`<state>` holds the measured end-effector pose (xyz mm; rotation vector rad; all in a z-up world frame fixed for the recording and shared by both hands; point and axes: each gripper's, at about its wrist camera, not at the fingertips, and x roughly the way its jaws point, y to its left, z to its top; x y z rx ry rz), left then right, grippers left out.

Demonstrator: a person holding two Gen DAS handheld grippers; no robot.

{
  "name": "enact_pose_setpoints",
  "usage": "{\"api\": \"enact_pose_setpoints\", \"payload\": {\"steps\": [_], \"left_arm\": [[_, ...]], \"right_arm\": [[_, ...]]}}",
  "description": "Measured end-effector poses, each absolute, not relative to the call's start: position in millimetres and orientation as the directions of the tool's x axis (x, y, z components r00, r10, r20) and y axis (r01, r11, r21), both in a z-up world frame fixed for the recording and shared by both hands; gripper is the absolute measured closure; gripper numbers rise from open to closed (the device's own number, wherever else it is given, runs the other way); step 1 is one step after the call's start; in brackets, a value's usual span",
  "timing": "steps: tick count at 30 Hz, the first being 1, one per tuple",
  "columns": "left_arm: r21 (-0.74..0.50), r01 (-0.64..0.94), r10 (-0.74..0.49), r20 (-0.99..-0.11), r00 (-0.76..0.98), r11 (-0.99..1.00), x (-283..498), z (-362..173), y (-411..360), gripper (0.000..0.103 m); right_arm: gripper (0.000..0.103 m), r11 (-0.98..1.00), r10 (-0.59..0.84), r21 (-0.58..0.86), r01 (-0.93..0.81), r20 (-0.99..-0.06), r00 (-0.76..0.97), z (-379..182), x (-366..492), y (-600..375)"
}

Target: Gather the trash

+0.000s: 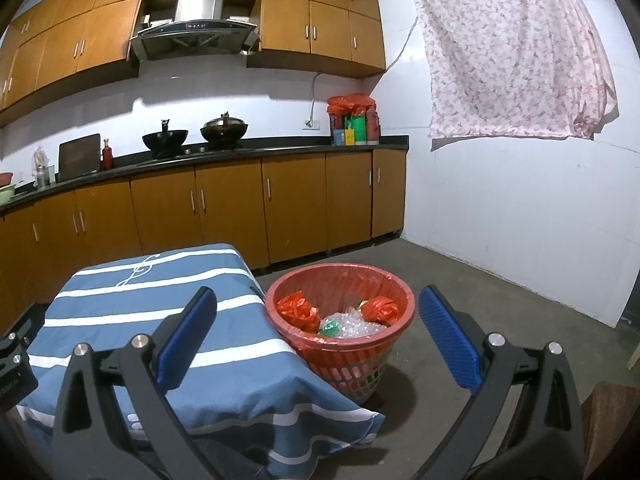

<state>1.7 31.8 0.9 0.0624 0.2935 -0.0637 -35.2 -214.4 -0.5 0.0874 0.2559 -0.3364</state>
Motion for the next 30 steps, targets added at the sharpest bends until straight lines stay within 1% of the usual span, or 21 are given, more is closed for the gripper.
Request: {"api": "enact_pose_setpoints", "payload": {"steps": [30], "left_arm": [[0.04,0.087,-0.071,-0.305,0.95,0.995,-2.9,4.1,27.0,0.002]], "right_arm": [[0.004,0.941,-0.314,0.046,0.336,-0.259,0.913,3.1,-40.2,-211.4]]}}
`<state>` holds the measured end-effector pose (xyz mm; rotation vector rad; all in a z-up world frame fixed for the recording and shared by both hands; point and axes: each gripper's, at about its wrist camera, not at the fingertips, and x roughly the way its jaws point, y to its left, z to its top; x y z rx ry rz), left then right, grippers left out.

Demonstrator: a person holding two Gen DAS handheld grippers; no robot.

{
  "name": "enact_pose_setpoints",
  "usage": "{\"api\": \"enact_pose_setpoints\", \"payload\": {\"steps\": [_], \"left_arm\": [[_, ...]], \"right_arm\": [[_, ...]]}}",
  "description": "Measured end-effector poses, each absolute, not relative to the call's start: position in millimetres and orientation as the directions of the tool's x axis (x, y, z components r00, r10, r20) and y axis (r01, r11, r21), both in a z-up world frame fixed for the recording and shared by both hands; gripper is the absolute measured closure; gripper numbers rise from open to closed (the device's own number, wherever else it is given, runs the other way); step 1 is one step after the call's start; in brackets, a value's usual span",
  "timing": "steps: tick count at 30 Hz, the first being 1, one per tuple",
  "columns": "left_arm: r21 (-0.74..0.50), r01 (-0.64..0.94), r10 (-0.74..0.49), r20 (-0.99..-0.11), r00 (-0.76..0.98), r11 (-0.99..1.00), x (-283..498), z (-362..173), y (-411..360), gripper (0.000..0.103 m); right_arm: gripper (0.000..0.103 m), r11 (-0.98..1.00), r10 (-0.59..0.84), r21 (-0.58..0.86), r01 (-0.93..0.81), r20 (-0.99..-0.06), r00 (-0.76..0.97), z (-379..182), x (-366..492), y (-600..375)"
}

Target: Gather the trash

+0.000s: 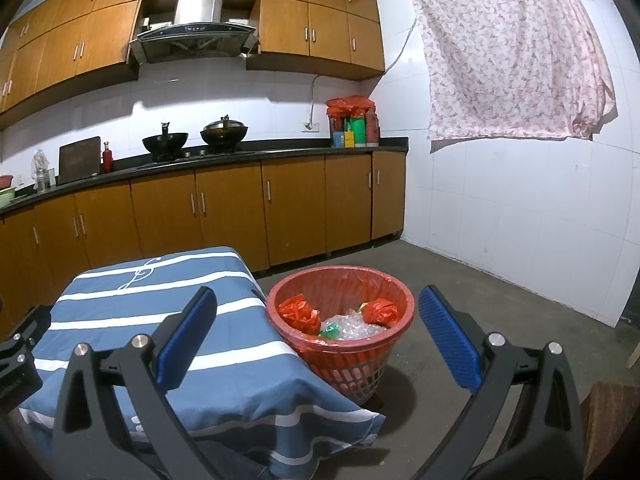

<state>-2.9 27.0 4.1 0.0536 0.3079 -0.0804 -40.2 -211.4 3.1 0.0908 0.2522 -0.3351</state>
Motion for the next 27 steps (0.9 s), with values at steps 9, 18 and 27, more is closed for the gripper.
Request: {"api": "enact_pose_setpoints", "payload": {"steps": [9,18,27], "left_arm": [[0.035,0.087,-0.071,-0.321,0.945,0.996,-2.9,2.3,25.0,0.002],[0.034,0.076,-0.061,-0.323,0.944,0.997,-4.0,2.4,24.7,0.002],[0.034,0.074,-0.059,-0.323,0.944,0.997,-4.6,2.6,23.4,0.002]], "right_arm": [[0.004,0.941,-0.309,0.051,0.334,-0.268,0.912,2.1,-38.1,-212.3],[0.004,0.943,-0.305,0.051,0.33,-0.272,0.913,1.5,-36.3,-211.6],[0.004,0.943,-0.303,0.054,0.329,-0.274,0.913,1.2,-36.0,-211.6]]}}
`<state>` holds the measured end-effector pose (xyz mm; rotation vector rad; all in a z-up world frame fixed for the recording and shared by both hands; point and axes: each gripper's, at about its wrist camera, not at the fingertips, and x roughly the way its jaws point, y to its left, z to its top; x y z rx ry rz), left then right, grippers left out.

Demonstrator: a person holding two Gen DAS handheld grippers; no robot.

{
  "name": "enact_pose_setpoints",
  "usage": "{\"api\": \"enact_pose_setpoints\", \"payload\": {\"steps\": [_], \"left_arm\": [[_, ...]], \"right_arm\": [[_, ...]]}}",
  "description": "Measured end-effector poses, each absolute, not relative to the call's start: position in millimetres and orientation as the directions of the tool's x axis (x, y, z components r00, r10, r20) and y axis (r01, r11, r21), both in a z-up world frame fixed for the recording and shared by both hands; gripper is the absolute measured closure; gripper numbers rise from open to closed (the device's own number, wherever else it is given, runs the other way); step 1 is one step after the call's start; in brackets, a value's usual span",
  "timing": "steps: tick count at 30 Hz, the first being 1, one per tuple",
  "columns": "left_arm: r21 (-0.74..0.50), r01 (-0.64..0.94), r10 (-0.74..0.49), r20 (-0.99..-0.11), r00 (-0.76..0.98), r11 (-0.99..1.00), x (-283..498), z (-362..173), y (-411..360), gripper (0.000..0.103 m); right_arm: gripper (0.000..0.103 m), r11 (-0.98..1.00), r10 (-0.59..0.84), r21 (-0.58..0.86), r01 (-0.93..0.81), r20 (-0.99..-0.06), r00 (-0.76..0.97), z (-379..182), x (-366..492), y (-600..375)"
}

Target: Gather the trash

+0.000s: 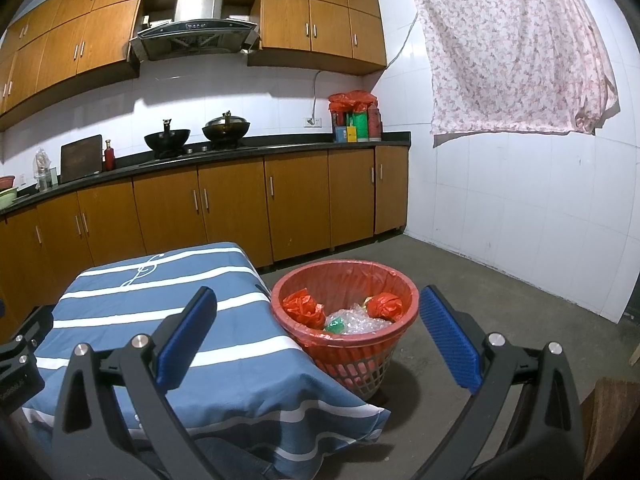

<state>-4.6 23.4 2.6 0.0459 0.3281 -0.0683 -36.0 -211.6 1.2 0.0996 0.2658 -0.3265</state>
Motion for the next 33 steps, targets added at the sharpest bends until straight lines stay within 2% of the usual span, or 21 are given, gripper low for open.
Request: {"api": "enact_pose_setpoints", "payload": {"steps": [33], "left_arm": [[0.033,0.072,-0.057,-0.329,0.943,0.997,-4.8,-1.1,23.5,0.002]], "right_arm": [[0.004,0.944,-0.298,0.057,0.326,-0.28,0.912,-7.8,-34.8,-210.7]]}}
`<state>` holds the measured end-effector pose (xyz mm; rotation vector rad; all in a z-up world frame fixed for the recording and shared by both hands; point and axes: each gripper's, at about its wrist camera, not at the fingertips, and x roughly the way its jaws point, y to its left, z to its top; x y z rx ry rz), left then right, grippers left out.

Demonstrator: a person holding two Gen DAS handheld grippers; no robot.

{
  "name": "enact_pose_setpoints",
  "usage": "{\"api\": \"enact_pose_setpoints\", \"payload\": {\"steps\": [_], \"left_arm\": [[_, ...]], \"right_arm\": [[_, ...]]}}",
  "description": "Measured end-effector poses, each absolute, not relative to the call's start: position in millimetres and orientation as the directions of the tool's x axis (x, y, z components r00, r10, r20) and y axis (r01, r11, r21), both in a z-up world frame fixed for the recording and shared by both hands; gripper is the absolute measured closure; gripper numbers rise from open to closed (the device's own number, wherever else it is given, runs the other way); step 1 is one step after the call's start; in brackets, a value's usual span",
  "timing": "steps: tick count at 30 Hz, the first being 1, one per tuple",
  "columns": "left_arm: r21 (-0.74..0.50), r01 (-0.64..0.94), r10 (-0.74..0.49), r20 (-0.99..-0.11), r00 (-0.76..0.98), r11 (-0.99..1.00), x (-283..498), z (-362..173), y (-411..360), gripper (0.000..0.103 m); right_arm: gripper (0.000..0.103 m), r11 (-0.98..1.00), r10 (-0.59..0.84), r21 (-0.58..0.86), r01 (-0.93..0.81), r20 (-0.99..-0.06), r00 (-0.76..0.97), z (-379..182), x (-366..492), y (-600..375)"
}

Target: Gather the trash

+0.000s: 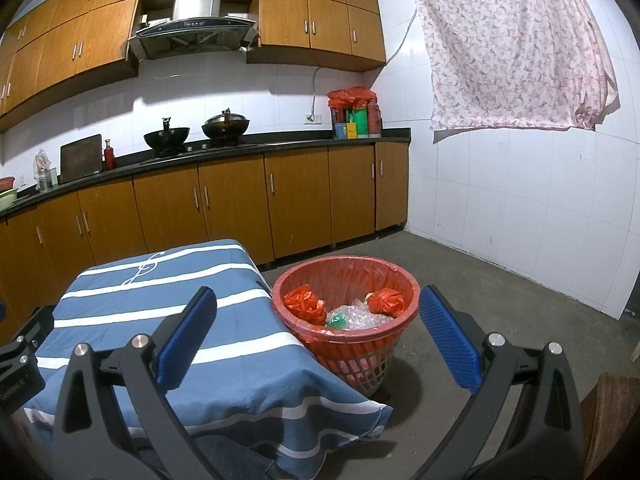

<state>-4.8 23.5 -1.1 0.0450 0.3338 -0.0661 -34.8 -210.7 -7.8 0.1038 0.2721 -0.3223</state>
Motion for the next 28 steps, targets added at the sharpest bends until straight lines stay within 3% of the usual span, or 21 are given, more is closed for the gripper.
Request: {"api": "enact_pose_setpoints", "payload": {"steps": [28], "left_arm": [[0.024,0.066,-0.054,-0.34,0.939,0.998,-9,-12,20,0.002]], "right_arm": [[0.004,0.944,-0.297,0.059,0.326,-0.282,0.912,-8,-35,-213]]}}
